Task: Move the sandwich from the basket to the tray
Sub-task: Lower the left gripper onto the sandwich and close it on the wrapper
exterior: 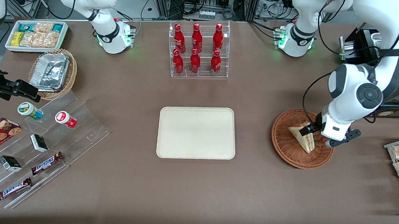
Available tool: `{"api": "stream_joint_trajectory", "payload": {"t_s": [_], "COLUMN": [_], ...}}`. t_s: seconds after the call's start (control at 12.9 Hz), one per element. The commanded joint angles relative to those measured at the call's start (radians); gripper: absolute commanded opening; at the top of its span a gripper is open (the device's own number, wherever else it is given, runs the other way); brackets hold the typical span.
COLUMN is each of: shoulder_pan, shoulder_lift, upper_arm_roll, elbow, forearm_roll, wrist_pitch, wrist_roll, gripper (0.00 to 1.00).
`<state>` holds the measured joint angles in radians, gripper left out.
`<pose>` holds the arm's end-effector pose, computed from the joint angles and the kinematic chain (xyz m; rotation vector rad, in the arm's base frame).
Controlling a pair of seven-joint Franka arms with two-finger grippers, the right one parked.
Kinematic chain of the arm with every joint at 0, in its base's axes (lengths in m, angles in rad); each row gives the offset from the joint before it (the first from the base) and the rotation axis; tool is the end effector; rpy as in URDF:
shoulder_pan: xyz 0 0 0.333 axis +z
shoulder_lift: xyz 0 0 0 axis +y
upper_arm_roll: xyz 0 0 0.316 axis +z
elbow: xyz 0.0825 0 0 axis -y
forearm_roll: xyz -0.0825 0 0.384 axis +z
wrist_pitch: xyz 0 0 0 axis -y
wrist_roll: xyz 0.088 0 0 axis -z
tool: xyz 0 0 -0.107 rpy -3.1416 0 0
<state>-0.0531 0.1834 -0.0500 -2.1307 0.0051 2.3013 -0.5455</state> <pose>0.5610 -0.0576 0.3215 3.0648 0.6850 -0.0214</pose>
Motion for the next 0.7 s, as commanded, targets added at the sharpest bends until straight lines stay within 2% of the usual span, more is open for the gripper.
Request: {"api": "stream_joint_trajectory", "payload": {"t_s": [0.0,0.62], "shoulder_pan": [-0.010,-0.008], "shoulder_lift": [0.027,0.079], "upper_arm_roll": [0.007,0.009], "elbow": [-0.037,-0.064], "forearm_roll": [0.003,0.003], "wrist_pitch": [0.075,0.133], "wrist_roll": [-0.031,-0.059], "gripper": [1.00,0.99]}}
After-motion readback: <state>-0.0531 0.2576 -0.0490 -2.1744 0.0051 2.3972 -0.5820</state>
